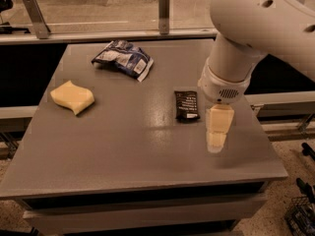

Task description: Move rxbar chocolate near blue chip bag

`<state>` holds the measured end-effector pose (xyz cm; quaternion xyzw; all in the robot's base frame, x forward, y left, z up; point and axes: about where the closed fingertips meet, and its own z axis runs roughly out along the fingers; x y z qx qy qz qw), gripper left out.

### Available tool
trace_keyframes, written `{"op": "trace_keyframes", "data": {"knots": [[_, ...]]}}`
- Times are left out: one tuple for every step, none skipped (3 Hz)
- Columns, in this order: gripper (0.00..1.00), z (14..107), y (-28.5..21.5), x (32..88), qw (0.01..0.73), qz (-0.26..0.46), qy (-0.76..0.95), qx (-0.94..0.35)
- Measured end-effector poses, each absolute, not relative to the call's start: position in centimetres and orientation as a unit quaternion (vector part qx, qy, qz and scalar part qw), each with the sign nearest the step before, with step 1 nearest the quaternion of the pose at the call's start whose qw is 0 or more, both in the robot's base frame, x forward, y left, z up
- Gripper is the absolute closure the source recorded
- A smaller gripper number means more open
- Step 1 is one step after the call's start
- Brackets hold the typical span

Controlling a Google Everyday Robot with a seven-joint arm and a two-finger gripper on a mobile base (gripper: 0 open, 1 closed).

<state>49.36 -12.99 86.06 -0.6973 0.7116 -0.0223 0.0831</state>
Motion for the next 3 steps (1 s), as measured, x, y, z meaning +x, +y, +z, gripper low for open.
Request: {"op": "trace_keyframes", "data": {"knots": [[0.0,85.4,-12.5,49.5,0.082,-0.025,0.702,-0.707],[0.0,84.5,-11.0,49.9,0.085,-0.027,0.683,-0.725],[0.0,83.7,-9.4,50.4,0.094,-0.031,0.661,-0.744]]}}
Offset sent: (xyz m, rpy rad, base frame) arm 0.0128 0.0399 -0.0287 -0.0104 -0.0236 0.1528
